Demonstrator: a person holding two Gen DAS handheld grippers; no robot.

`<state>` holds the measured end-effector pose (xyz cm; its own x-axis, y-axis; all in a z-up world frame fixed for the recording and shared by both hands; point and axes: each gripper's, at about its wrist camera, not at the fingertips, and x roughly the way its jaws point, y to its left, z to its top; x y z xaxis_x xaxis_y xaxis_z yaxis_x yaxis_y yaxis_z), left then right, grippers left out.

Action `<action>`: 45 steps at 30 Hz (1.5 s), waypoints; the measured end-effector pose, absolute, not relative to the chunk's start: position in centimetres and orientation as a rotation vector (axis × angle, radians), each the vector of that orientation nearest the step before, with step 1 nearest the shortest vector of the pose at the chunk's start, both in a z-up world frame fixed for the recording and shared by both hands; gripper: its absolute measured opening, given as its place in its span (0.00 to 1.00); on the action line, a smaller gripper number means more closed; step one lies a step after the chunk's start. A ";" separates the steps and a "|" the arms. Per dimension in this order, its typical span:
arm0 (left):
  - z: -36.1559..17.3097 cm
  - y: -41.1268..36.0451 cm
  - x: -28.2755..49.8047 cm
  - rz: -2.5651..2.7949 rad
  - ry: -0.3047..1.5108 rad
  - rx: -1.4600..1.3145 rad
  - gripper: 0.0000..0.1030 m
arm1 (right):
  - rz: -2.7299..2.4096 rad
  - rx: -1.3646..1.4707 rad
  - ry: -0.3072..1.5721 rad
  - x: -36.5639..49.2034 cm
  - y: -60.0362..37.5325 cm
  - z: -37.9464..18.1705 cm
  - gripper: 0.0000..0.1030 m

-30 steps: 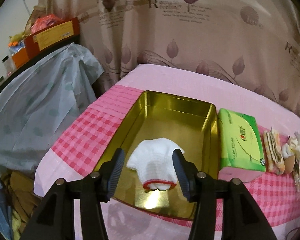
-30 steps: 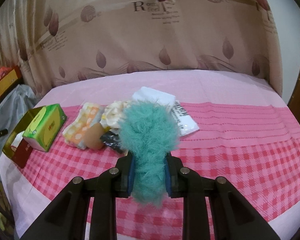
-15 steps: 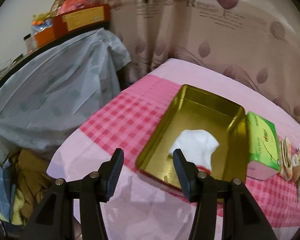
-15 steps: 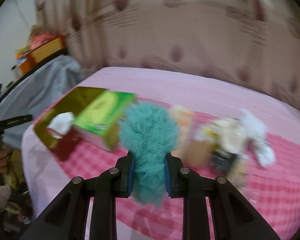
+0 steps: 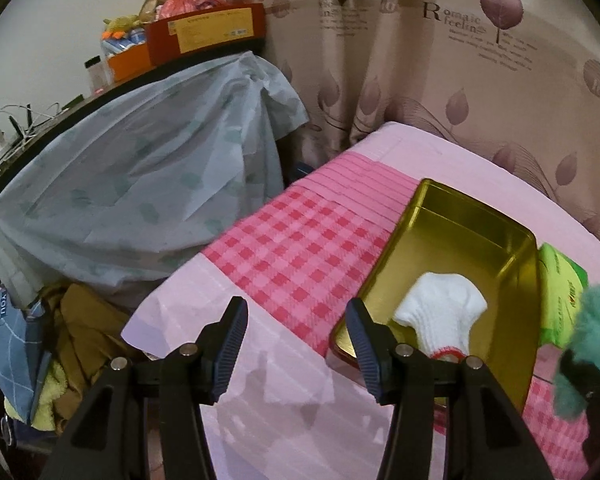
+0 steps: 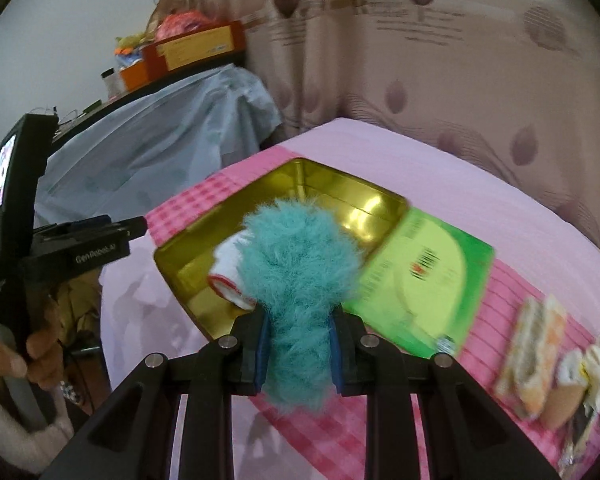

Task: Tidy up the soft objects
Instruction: 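Carry the teal scrunchie into the gold tin and open the right tool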

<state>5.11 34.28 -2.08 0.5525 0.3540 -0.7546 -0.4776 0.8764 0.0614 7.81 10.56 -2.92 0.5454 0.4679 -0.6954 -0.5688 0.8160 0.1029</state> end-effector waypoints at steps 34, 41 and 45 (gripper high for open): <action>-2.0 34.9 5.5 0.522 0.847 -0.170 0.51 | 0.664 -0.251 0.881 11.4 18.7 -8.3 0.52; -1.9 34.7 5.5 0.516 0.841 -0.167 0.51 | 0.674 -0.243 0.837 10.7 18.5 -6.8 0.70; -1.9 34.6 5.5 0.514 0.840 -0.164 0.51 | 0.674 -0.241 0.814 10.2 18.3 -5.9 0.74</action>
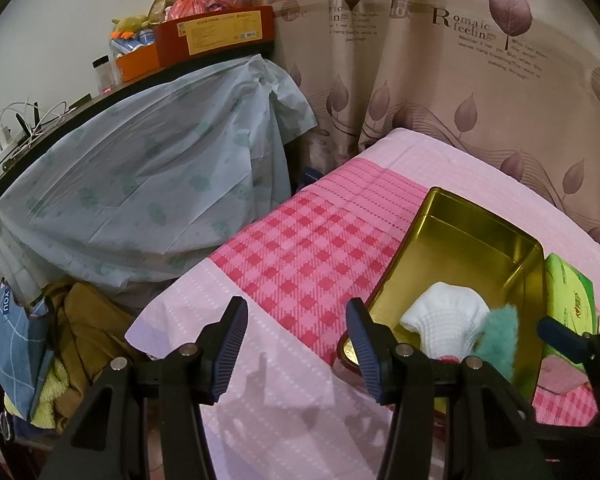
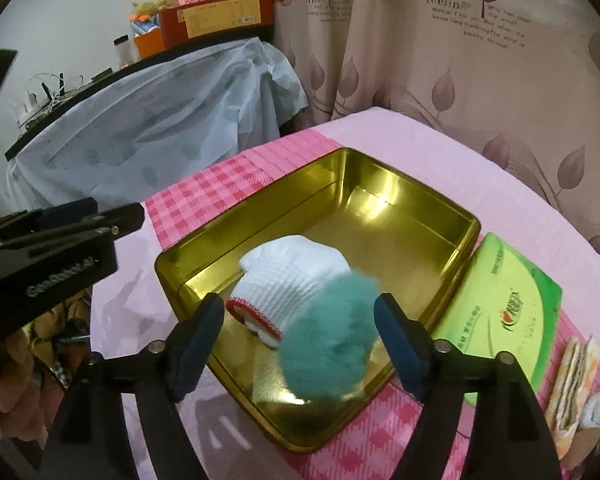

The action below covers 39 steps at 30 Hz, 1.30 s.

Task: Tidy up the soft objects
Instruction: 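Carry the teal scrunchie into the gold tin and open the right tool, then move the right tool back to the table and grasp the white shoe-wipe pouch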

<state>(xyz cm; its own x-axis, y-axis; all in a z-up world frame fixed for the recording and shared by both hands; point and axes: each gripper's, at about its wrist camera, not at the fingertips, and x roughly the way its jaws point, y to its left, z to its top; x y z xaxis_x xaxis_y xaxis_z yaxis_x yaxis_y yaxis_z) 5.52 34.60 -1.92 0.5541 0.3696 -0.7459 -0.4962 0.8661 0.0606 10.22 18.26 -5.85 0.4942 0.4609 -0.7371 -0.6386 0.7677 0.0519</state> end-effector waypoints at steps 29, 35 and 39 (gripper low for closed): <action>-2.1 32.8 5.5 0.497 0.834 -0.100 0.51 | 0.350 -0.038 0.736 6.9 -3.3 -3.1 0.77; -2.1 32.7 5.5 0.497 0.836 -0.099 0.51 | 0.175 0.010 0.736 7.1 -11.7 -3.8 0.77; -2.1 32.7 5.5 0.498 0.835 -0.095 0.51 | 0.075 0.040 0.749 7.7 -16.5 -4.5 0.77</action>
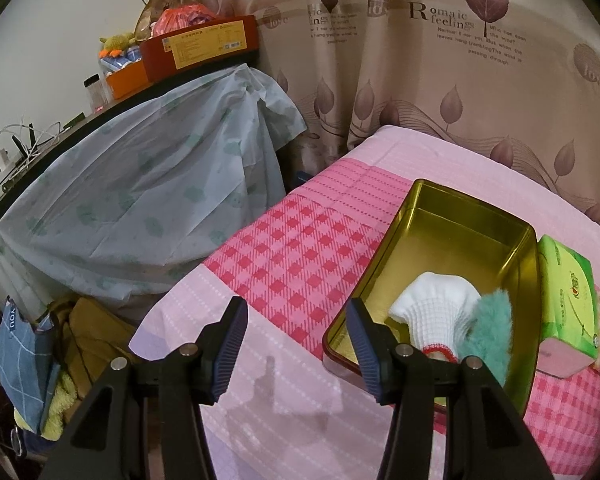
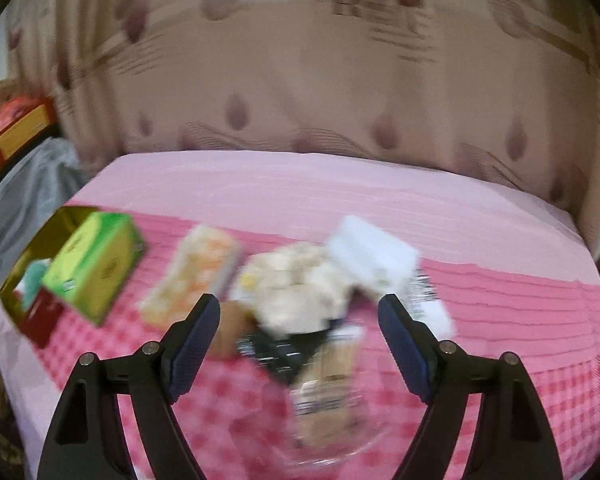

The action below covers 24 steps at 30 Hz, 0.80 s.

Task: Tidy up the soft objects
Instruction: 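Move the right tool back to the table and grasp the white shoe-wipe pouch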

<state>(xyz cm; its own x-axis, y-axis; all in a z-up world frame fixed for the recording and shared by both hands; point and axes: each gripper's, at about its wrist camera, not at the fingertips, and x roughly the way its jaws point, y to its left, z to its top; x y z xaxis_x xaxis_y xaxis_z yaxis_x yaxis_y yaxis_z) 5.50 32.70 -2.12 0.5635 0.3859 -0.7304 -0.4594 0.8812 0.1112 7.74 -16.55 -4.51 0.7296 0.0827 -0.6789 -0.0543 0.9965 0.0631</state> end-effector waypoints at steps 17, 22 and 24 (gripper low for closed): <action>-2.6 31.5 6.3 0.455 0.829 -0.030 0.51 | -0.016 0.119 0.785 15.2 -21.4 -7.1 0.81; -3.0 31.1 6.8 0.444 0.839 -0.014 0.51 | -0.051 0.083 0.815 17.3 -21.1 -8.5 0.80; -3.2 31.1 6.9 0.443 0.845 -0.011 0.51 | -0.057 0.116 0.824 17.9 -22.0 -9.1 0.80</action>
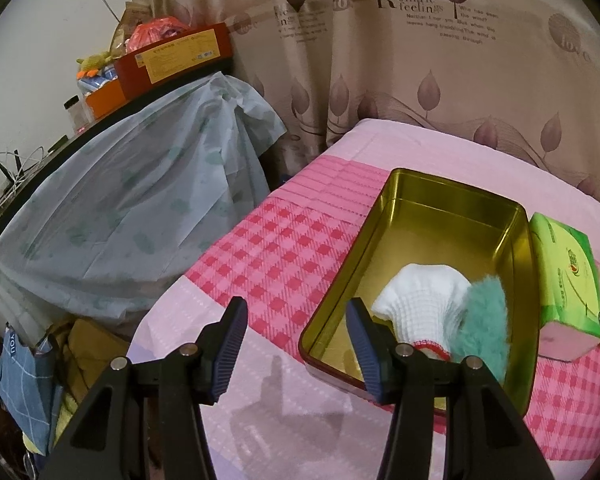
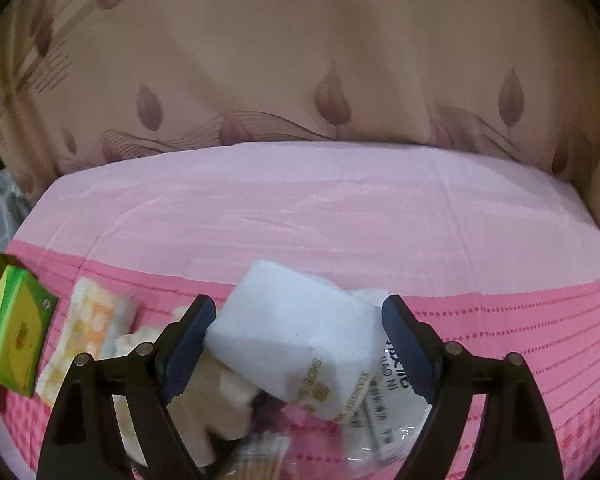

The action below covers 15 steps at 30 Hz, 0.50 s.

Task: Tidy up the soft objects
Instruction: 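Move the right tool back to the table and grasp the white shoe-wipe pouch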

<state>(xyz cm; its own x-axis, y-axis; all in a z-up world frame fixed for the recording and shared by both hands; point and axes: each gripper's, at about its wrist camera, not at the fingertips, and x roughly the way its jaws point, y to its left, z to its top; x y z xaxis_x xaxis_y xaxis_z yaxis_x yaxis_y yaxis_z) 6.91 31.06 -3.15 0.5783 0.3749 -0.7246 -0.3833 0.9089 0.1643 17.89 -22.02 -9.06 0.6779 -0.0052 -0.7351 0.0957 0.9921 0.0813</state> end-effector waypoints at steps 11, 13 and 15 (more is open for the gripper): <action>-3.7 29.7 7.4 0.435 0.848 0.055 0.51 | -0.067 0.096 0.829 16.8 -24.1 -10.8 0.59; -3.7 29.4 7.4 0.431 0.843 0.066 0.51 | -0.068 0.082 0.820 16.3 -23.9 -10.9 0.59; -3.4 28.9 7.3 0.425 0.832 0.081 0.51 | -0.070 0.050 0.811 15.7 -23.5 -11.1 0.59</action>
